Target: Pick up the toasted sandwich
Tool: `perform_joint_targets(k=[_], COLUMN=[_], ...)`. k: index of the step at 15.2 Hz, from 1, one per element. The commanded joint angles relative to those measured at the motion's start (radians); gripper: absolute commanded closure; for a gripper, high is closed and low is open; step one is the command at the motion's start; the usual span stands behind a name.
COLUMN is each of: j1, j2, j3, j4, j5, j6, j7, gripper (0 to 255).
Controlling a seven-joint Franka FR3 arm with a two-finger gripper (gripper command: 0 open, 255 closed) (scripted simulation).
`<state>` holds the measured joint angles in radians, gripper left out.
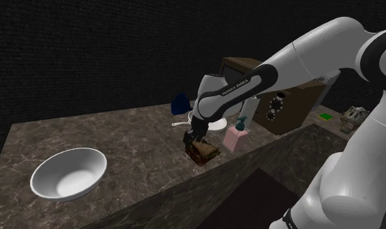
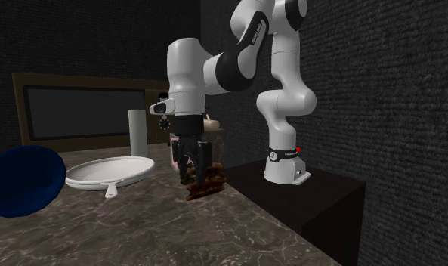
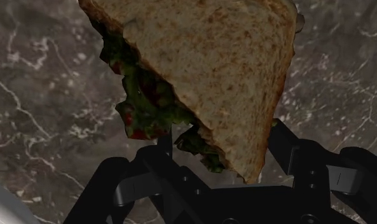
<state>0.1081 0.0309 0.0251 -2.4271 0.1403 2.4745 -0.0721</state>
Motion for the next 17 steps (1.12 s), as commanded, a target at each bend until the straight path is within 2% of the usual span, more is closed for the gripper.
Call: perform_joint_targets(k=[1,7,17], j1=[0.000,0.001,-0.002], j2=[0.001,0.002,-0.098], j3=[0.000,0.001,-0.002], j4=[-0.001,-0.001,0.040], j5=[0.000,0.000,-0.017], j6=[0.000,0.001,-0.138], j7=[0.000,0.002,0.021], gripper=[255,255,255])
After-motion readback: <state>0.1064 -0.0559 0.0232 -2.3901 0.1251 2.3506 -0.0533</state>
